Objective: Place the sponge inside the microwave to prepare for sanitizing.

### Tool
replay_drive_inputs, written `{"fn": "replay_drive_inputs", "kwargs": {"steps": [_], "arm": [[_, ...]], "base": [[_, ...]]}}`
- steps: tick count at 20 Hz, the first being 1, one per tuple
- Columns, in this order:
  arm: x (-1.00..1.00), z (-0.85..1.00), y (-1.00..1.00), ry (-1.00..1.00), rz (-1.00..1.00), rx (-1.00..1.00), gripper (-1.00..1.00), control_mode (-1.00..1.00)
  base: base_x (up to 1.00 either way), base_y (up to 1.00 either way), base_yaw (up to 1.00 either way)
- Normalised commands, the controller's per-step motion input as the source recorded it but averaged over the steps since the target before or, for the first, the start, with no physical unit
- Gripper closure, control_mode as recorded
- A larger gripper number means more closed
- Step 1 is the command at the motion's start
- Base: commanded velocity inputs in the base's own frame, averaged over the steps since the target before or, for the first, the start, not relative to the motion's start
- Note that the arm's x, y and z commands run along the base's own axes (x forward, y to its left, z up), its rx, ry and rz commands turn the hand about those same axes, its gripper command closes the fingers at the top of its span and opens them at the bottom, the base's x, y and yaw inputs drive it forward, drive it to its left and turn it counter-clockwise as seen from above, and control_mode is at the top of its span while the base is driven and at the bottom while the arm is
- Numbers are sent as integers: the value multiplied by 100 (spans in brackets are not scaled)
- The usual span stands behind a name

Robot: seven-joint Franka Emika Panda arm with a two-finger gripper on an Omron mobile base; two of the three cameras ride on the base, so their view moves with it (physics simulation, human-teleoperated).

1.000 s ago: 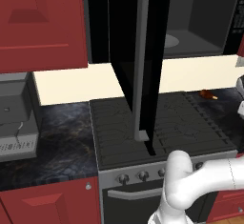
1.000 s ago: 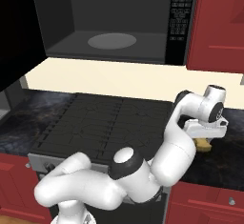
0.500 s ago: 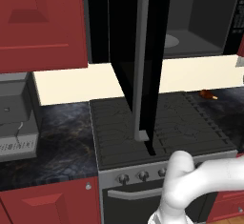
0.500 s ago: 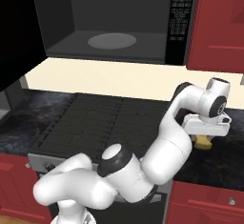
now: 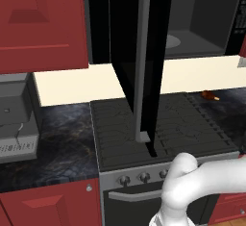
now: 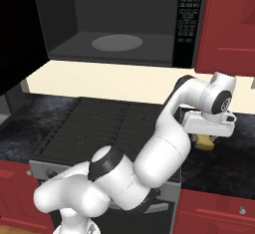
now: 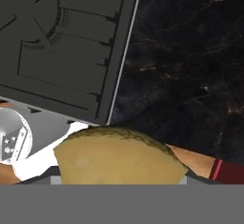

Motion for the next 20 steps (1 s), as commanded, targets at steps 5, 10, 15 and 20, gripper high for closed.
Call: {"fn": "replay_drive_inputs", "kwargs": {"steps": [5,10,15,20], "arm": [[-25,37,32,0,0,2,100,-100],[-34,33,33,0,0,4,100,-100],[-37,30,37,-4,0,3,100,-100],[-34,27,45,-13,-2,0,100,-100]], "base": [[0,0,0],[0,0,0],[0,0,0],[0,0,0]]}}
